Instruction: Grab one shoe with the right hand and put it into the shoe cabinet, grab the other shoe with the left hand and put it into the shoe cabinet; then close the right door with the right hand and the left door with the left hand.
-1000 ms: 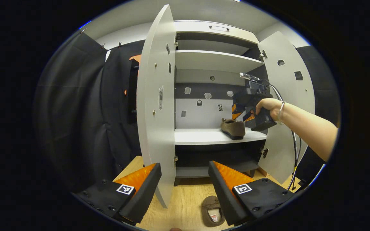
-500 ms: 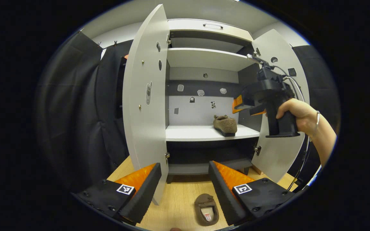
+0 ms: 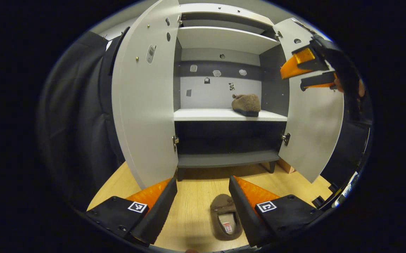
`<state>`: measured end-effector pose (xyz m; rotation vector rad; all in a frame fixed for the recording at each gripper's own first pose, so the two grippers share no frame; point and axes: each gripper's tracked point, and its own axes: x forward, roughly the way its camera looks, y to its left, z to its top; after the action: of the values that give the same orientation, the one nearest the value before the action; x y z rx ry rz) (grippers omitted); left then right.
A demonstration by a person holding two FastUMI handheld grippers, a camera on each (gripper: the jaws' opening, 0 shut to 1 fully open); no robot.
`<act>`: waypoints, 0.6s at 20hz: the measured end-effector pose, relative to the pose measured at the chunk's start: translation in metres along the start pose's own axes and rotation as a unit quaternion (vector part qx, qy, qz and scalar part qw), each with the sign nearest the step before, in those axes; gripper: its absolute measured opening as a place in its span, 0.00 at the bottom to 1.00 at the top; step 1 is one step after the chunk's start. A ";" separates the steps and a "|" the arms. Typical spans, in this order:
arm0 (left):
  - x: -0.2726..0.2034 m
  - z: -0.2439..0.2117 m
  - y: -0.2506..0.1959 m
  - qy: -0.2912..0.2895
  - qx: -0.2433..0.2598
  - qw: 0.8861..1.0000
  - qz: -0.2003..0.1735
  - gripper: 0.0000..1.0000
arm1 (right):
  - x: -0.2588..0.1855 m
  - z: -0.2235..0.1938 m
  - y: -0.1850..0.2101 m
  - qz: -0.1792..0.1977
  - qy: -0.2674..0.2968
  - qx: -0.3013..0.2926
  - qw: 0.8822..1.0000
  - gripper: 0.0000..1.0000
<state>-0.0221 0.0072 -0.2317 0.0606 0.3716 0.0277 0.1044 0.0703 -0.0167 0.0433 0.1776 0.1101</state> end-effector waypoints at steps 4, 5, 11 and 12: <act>0.022 -0.058 -0.014 0.049 0.008 0.999 -0.015 0.97 | -0.021 0.002 -0.026 -0.027 -0.020 -0.025 0.999 0.93; 0.025 -0.072 -0.017 0.064 0.003 0.998 -0.021 0.97 | -0.026 0.001 -0.030 -0.033 -0.022 -0.028 0.999 0.93; 0.046 -0.133 -0.019 0.112 0.030 0.993 -0.019 0.97 | -0.047 -0.009 -0.049 -0.044 -0.011 -0.024 0.999 0.93; 0.050 -0.146 -0.020 0.129 0.024 0.991 -0.021 0.97 | -0.050 -0.009 -0.050 -0.044 -0.010 -0.025 0.999 0.93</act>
<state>-0.0279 -0.0026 -0.3865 0.0966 0.6323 -0.0157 0.0595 0.0149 -0.0196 -0.0124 0.1566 0.0253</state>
